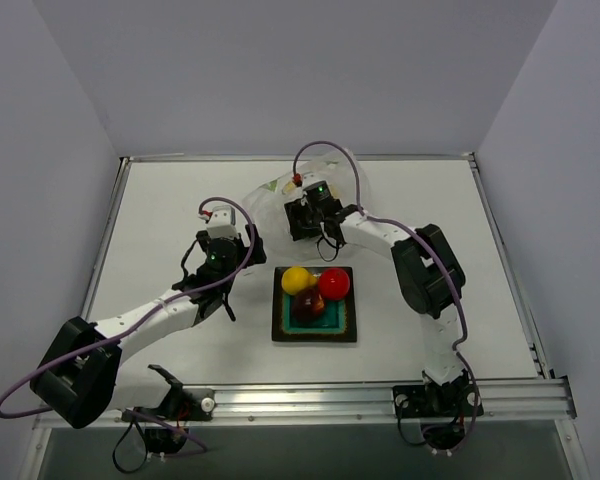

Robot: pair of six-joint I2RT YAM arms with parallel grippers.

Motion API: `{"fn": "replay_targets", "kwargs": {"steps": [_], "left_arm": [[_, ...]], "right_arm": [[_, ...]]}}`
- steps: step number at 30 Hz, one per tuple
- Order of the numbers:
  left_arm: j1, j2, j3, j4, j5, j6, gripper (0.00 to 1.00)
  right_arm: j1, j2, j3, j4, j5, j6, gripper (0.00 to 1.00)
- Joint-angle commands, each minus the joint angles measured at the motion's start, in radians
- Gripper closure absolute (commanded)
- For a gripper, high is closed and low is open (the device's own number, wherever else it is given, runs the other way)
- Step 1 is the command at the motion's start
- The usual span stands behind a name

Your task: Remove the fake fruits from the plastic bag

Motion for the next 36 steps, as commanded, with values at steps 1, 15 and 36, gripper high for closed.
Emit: {"fn": "replay_targets", "kwargs": {"steps": [1,15,36], "left_arm": [[0.001,-0.009,0.034,0.030,0.003,0.005,0.15],[-0.001,-0.010,0.032,0.030,-0.005,0.007,0.15],[-0.009,-0.038,0.021,0.028,-0.028,0.014,0.15]], "right_arm": [[0.013,-0.158,-0.023,0.083,0.092,0.021,0.49],[0.025,-0.265,-0.103,0.160,0.164,0.099,0.47],[0.500,-1.201,-0.855,-0.158,0.488,0.428,0.48]]}}
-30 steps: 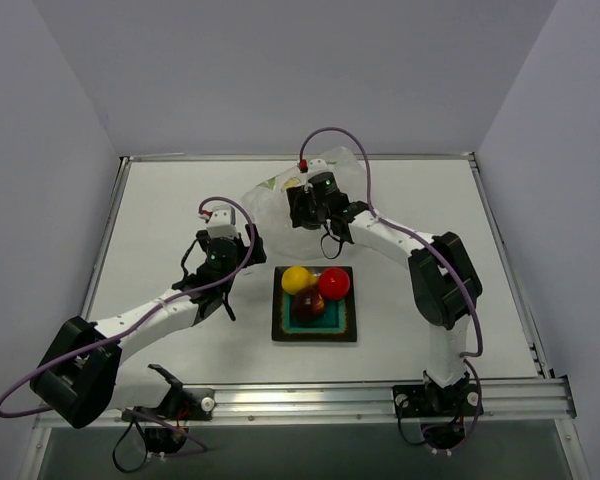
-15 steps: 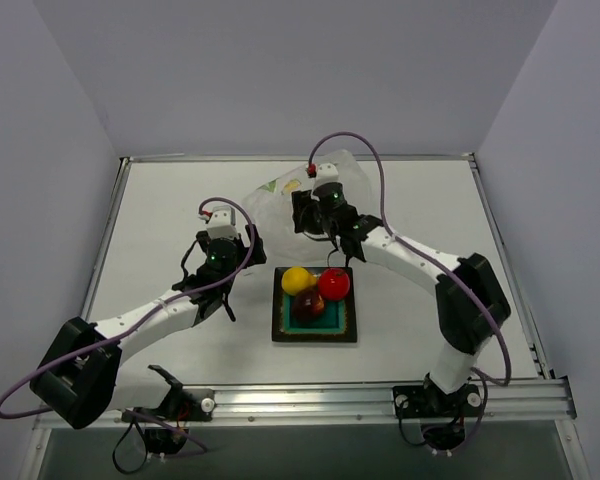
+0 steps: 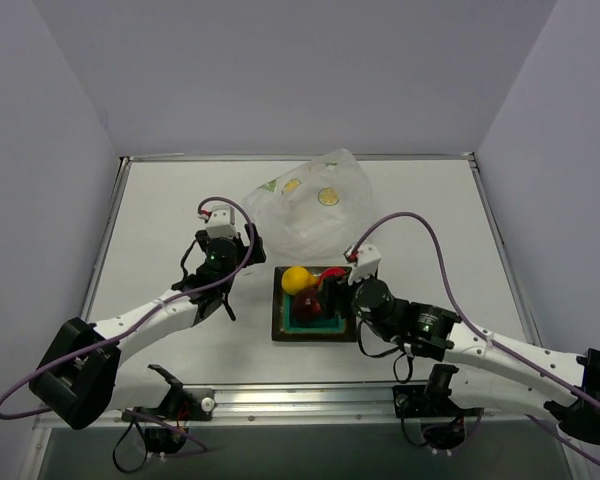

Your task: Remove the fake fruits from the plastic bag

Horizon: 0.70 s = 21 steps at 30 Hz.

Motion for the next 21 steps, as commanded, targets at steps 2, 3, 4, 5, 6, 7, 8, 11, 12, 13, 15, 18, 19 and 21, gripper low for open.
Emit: {"fn": "replay_targets", "kwargs": {"steps": [2,3,4,5,6,7,8,11,12,13,15,18,19,21], "left_arm": [[-0.007,-0.033,0.023,0.028,-0.023,0.019,0.15],[-0.009,-0.035,0.021,0.028,-0.023,0.019,0.15],[-0.007,-0.035,0.021,0.028,-0.024,0.019,0.15],[-0.007,-0.035,0.021,0.028,-0.024,0.019,0.15],[-0.009,-0.035,0.021,0.028,-0.024,0.019,0.15],[-0.007,-0.035,0.021,0.028,-0.024,0.019,0.15],[-0.007,-0.032,0.021,0.030,-0.023,0.019,0.15],[-0.007,-0.030,0.023,0.028,-0.018,0.019,0.15],[-0.009,-0.030,0.023,0.030,-0.018,0.017,0.15],[-0.009,-0.029,0.023,0.028,-0.017,0.017,0.15],[-0.010,-0.032,0.023,0.028,-0.017,0.017,0.15],[-0.010,-0.032,0.024,0.028,-0.017,0.017,0.15],[-0.010,-0.033,0.024,0.027,-0.017,0.017,0.15],[-0.009,-0.035,0.024,0.025,-0.015,0.017,0.15]], "right_arm": [[0.033,-0.072,-0.108,-0.073,0.055,0.168,0.48],[0.038,-0.069,-0.137,-0.071,0.059,0.205,0.48],[0.043,-0.062,-0.149,-0.071,0.074,0.228,0.49],[0.046,-0.055,-0.157,-0.070,0.087,0.249,0.50],[0.047,-0.035,-0.163,-0.066,0.104,0.287,0.51],[0.050,-0.027,-0.172,-0.066,0.151,0.315,0.55],[0.050,-0.016,-0.174,-0.066,0.170,0.343,0.61],[0.059,0.014,-0.186,-0.047,0.238,0.447,0.62],[0.063,0.026,-0.189,-0.045,0.257,0.476,0.62],[0.066,0.031,-0.191,-0.036,0.271,0.514,0.61],[0.079,0.048,-0.203,-0.027,0.309,0.559,0.59],[0.093,0.092,-0.217,-0.025,0.347,0.645,0.55],[0.099,0.105,-0.218,-0.024,0.355,0.667,0.54],[0.115,0.138,-0.214,0.007,0.383,0.682,0.49]]}}
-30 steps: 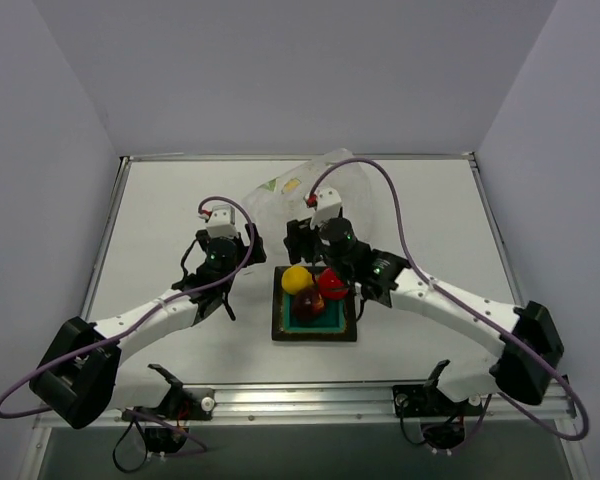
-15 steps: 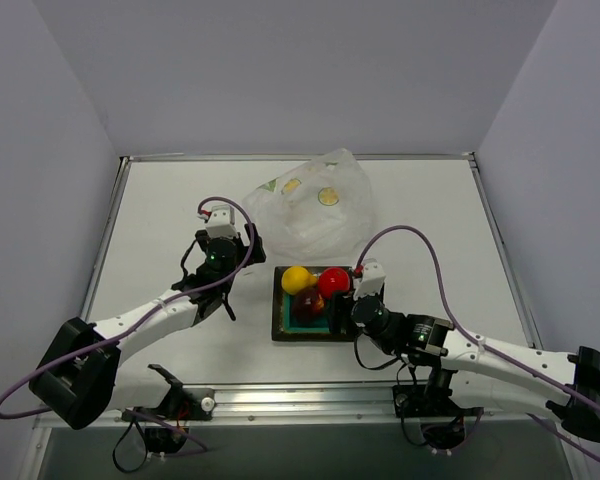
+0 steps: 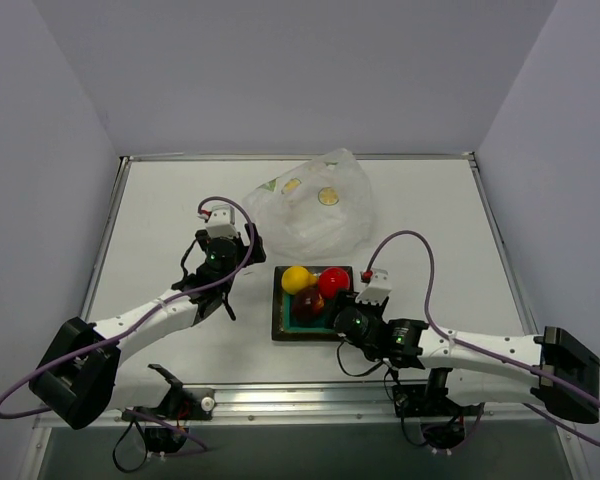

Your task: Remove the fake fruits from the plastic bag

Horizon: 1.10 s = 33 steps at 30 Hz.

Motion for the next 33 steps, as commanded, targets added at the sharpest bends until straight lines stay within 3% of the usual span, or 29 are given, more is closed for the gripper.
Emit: {"fn": "replay_targets", "kwargs": {"steps": [1,11,16,19,22,25,26,29,33], "left_arm": [[-0.004,-0.036,0.024,0.027,-0.009,0.015,0.15],[-0.004,-0.040,0.023,0.025,-0.008,0.012,0.15],[-0.007,-0.051,0.018,0.021,-0.023,0.009,0.15],[-0.007,-0.054,0.018,0.018,-0.026,0.007,0.15],[-0.009,-0.059,0.015,0.018,-0.026,0.004,0.15],[-0.020,-0.069,0.018,0.018,-0.026,0.007,0.14],[-0.026,-0.076,0.020,0.018,-0.026,0.013,0.14],[-0.063,-0.094,0.029,0.016,-0.031,0.022,0.14],[-0.089,-0.148,0.031,0.031,-0.037,-0.014,0.14]], "right_arm": [[0.028,0.048,-0.002,0.037,0.128,0.119,0.46],[0.040,0.126,0.014,0.035,0.135,0.151,0.15],[0.054,0.111,0.048,-0.017,0.161,0.142,0.13],[0.065,0.091,0.071,-0.068,0.191,0.128,0.21],[0.072,0.050,0.097,-0.115,0.227,0.110,0.36],[0.074,-0.008,0.122,-0.132,0.260,0.076,0.58],[0.074,-0.024,0.131,-0.131,0.270,0.038,0.75],[0.075,-0.067,0.189,-0.132,0.326,-0.080,0.91],[0.072,-0.081,0.301,-0.132,0.487,-0.249,1.00]]}}
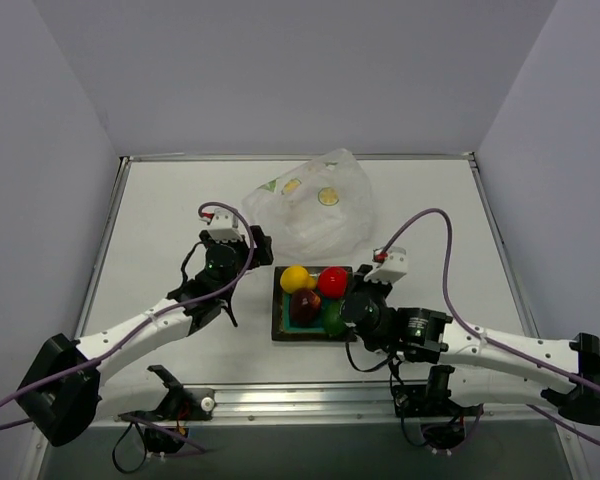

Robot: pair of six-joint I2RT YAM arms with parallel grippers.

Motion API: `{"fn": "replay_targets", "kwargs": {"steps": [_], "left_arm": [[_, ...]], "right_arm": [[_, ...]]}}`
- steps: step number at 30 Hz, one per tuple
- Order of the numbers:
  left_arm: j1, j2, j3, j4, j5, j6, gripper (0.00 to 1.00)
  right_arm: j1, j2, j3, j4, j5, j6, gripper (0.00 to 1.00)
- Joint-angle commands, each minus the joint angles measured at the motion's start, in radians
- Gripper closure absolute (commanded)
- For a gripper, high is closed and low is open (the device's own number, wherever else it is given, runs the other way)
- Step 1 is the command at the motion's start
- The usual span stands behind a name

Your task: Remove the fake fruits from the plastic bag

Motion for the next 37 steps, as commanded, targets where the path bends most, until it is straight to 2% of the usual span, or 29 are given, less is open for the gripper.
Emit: {"fn": "replay_targets", "kwargs": {"steps": [1,4,6,7,8,10,13,14,15,16,22,24,25,29,33,37], "left_arm": [[-0.016,-0.071,0.040,0.019,-0.029,-0.027,0.15],[-0.017,-0.123,0.099,-0.079,-0.061,-0.066,0.15],[-0.017,-0.169,0.146,-0.144,-0.063,-0.081,0.15],[-0.019,-0.200,0.161,-0.164,-0.055,-0.087,0.14],[-0.022,-0.214,0.176,-0.182,-0.041,-0.098,0.06],[-0.024,-0.246,0.205,-0.201,0.001,-0.115,0.06],[-0.025,-0.315,0.244,-0.247,0.060,-0.156,0.06],[-0.025,-0.346,0.262,-0.273,0.068,-0.156,0.06],[-0.025,-0.361,0.285,-0.346,0.066,-0.147,0.06],[-0.025,-0.374,0.334,-0.391,0.062,-0.136,0.06],[-0.024,-0.501,0.469,-0.753,-0.024,0.009,0.06],[-0.025,-0.536,0.497,-0.820,-0.072,0.073,0.06],[-0.024,-0.571,0.498,-0.836,-0.078,0.094,0.06],[-0.024,-0.628,0.477,-0.856,-0.121,0.186,0.06],[-0.024,-0.616,0.459,-0.851,-0.126,0.212,0.06],[-0.024,-0.581,0.451,-0.839,-0.107,0.207,0.06]], "right_arm": [[0.006,-0.023,0.151,-0.019,0.235,-0.208,1.00],[0.004,-0.035,0.251,-0.020,0.352,-0.370,1.00],[0.004,-0.070,0.318,-0.019,0.415,-0.418,1.00],[0.003,-0.082,0.335,-0.019,0.426,-0.460,0.98],[-0.003,-0.105,0.363,-0.016,0.427,-0.480,0.96],[-0.011,-0.122,0.386,-0.013,0.403,-0.518,0.89],[-0.023,-0.129,0.409,0.012,0.296,-0.581,0.63],[-0.026,-0.119,0.405,0.032,0.263,-0.622,0.46],[-0.034,-0.110,0.394,0.074,0.208,-0.645,0.39],[-0.039,-0.101,0.388,0.093,0.185,-0.665,0.25],[-0.112,-0.053,0.351,0.259,-0.016,-0.822,0.00],[-0.178,-0.069,0.349,0.279,-0.066,-0.818,0.00],[-0.250,-0.076,0.354,0.279,-0.091,-0.808,0.00],[-0.398,-0.130,0.331,0.279,-0.134,-0.735,0.00],[-0.514,-0.103,0.293,0.280,-0.295,-0.669,0.00],[-0.552,-0.058,0.270,0.306,-0.353,-0.623,0.00]]}}
